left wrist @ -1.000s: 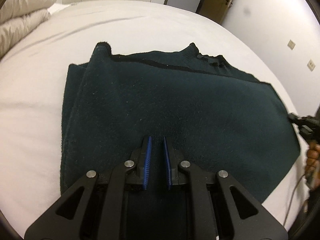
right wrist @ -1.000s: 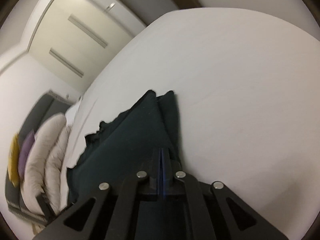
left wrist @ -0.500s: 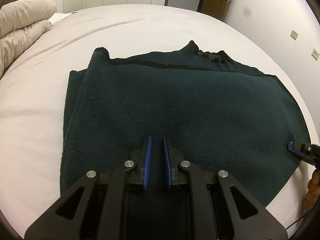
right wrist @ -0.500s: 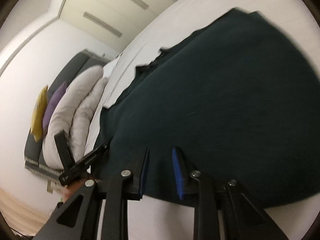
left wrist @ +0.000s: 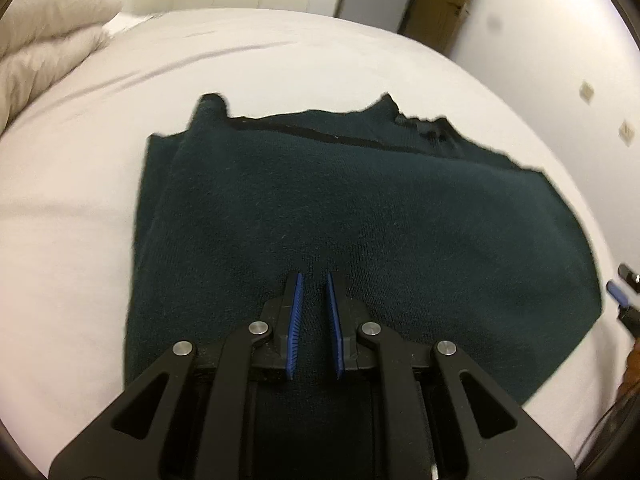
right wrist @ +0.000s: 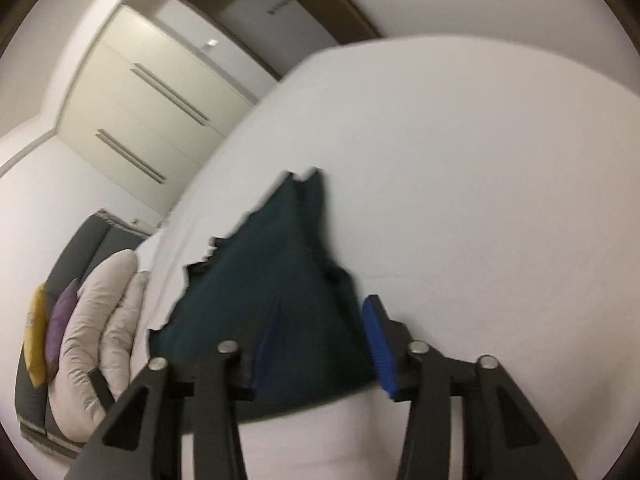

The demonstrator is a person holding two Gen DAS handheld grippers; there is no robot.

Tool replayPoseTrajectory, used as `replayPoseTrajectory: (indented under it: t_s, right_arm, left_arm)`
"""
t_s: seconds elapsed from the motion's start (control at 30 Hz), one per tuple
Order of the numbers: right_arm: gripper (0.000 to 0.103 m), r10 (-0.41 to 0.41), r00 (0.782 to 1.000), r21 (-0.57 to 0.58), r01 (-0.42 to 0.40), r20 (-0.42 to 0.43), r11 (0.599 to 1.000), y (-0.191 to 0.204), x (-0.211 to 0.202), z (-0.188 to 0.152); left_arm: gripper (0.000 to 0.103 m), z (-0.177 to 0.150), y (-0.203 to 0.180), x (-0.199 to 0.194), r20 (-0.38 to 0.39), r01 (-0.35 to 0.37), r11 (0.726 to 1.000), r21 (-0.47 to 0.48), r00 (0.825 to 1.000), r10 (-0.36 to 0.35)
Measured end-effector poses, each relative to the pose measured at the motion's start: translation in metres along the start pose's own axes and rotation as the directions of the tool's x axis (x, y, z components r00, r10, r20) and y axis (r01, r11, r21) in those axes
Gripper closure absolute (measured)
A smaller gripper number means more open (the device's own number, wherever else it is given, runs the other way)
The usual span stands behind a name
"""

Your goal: Fold small clothes

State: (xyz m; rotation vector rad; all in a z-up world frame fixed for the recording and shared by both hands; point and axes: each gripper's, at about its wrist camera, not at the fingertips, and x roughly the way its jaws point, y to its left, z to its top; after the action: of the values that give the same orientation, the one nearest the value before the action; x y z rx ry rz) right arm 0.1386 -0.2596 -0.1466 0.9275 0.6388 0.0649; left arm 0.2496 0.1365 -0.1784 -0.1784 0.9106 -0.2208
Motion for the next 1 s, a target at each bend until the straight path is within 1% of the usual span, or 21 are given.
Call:
replayPoseTrajectory:
  t_s: [0.1, 0.13, 0.17, 0.2, 0.23, 0.27, 0.3, 0.33, 0.4, 0.47, 0.5, 0.57, 0.6, 0.63, 0.67, 0.7, 0.73, 0.77, 0.87, 0.93, 1.0]
  right_arm:
    - [0.038, 0.109, 0.994, -0.059, -0.110, -0.020, 0.992, 0.038, 0.007, -0.003]
    - [0.035, 0.139, 0.989, -0.076, -0.142, -0.042, 0.987, 0.049, 0.012, -0.005]
    - [0.035, 0.165, 0.984, -0.095, -0.171, -0.064, 0.981, 0.060, 0.018, -0.007]
    - [0.035, 0.186, 0.979, -0.113, -0.195, -0.086, 0.974, 0.070, 0.023, -0.009]
    - [0.035, 0.204, 0.972, -0.130, -0.219, -0.114, 0.967, 0.081, 0.032, -0.011]
    - [0.035, 0.219, 0.965, -0.144, -0.239, -0.147, 0.960, 0.089, 0.039, -0.012]
    - [0.035, 0.227, 0.957, -0.158, -0.256, -0.178, 0.954, 0.100, 0.050, -0.015]
    - [0.035, 0.235, 0.950, -0.171, -0.271, -0.206, 0.947, 0.110, 0.060, -0.019]
    - [0.035, 0.253, 0.934, -0.176, -0.301, -0.252, 0.937, 0.123, 0.077, -0.024]
    - [0.036, 0.261, 0.920, -0.159, -0.316, -0.291, 0.935, 0.134, 0.096, -0.029]
    - [0.037, 0.273, 0.911, -0.146, -0.329, -0.308, 0.933, 0.137, 0.103, -0.031]
    - [0.039, 0.285, 0.898, -0.121, -0.341, -0.336, 0.932, 0.141, 0.117, -0.036]
    - [0.039, 0.295, 0.889, -0.108, -0.351, -0.349, 0.930, 0.144, 0.124, -0.037]
    - [0.040, 0.304, 0.882, -0.097, -0.359, -0.359, 0.928, 0.147, 0.130, -0.038]
    - [0.042, 0.306, 0.879, -0.088, -0.360, -0.365, 0.929, 0.149, 0.137, -0.037]
    - [0.043, 0.310, 0.875, -0.078, -0.362, -0.373, 0.929, 0.152, 0.144, -0.037]
    - [0.047, 0.319, 0.867, -0.067, -0.371, -0.382, 0.926, 0.156, 0.150, -0.037]
    - [0.052, 0.326, 0.860, -0.060, -0.378, -0.392, 0.924, 0.159, 0.156, -0.037]
    - [0.061, 0.321, 0.847, -0.062, -0.380, -0.424, 0.923, 0.169, 0.172, -0.040]
    - [0.065, 0.318, 0.836, -0.064, -0.384, -0.447, 0.921, 0.175, 0.182, -0.045]
    - [0.066, 0.308, 0.832, -0.072, -0.381, -0.462, 0.922, 0.179, 0.189, -0.049]
  left_arm:
    - [0.090, -0.011, 0.014, -0.025, 0.017, 0.005, 0.995, -0.102, 1.000, -0.003]
    - [0.089, -0.017, 0.020, -0.033, 0.022, 0.021, 0.989, -0.145, 1.000, -0.018]
    - [0.087, -0.026, 0.031, -0.044, 0.031, 0.051, 0.976, -0.211, 0.998, -0.046]
    - [0.075, -0.036, 0.041, -0.054, 0.046, 0.078, 0.957, -0.280, 0.997, -0.068]
    - [0.049, -0.046, 0.050, -0.063, 0.061, 0.104, 0.931, -0.349, 0.994, -0.088]
    - [0.036, -0.057, 0.058, -0.071, 0.083, 0.136, 0.902, -0.410, 0.990, -0.111]
    - [0.030, -0.075, 0.066, -0.083, 0.130, 0.196, 0.854, -0.482, 0.980, -0.151]
    - [0.030, -0.084, 0.067, -0.088, 0.142, 0.218, 0.832, -0.510, 0.975, -0.168]
    - [0.030, -0.097, 0.065, -0.091, 0.121, 0.233, 0.806, -0.544, 0.972, -0.199]
    - [0.030, -0.107, 0.062, -0.087, 0.137, 0.297, 0.749, -0.592, 0.953, -0.269]
    - [0.030, -0.109, 0.060, -0.083, 0.148, 0.320, 0.728, -0.607, 0.945, -0.292]
    - [0.030, -0.105, 0.058, -0.075, 0.163, 0.339, 0.707, -0.620, 0.938, -0.306]
    - [0.030, -0.103, 0.060, -0.068, 0.183, 0.356, 0.681, -0.640, 0.931, -0.315]
    - [0.030, -0.101, 0.063, -0.064, 0.198, 0.362, 0.657, -0.662, 0.929, -0.313]
    - [0.030, -0.100, 0.067, -0.060, 0.222, 0.370, 0.622, -0.690, 0.926, -0.306]
    - [0.030, -0.100, 0.069, -0.057, 0.235, 0.377, 0.601, -0.705, 0.924, -0.303]
    - [0.030, -0.098, 0.072, -0.053, 0.252, 0.386, 0.573, -0.723, 0.920, -0.301]
    - [0.030, -0.097, 0.074, -0.049, 0.264, 0.390, 0.553, -0.736, 0.918, -0.296]
    - [0.030, -0.092, 0.077, -0.044, 0.293, 0.397, 0.510, -0.763, 0.916, -0.274]
    - [0.030, -0.089, 0.084, -0.041, 0.316, 0.408, 0.474, -0.781, 0.911, -0.263]
    - [0.032, -0.080, 0.086, -0.034, 0.327, 0.419, 0.456, -0.786, 0.906, -0.268]
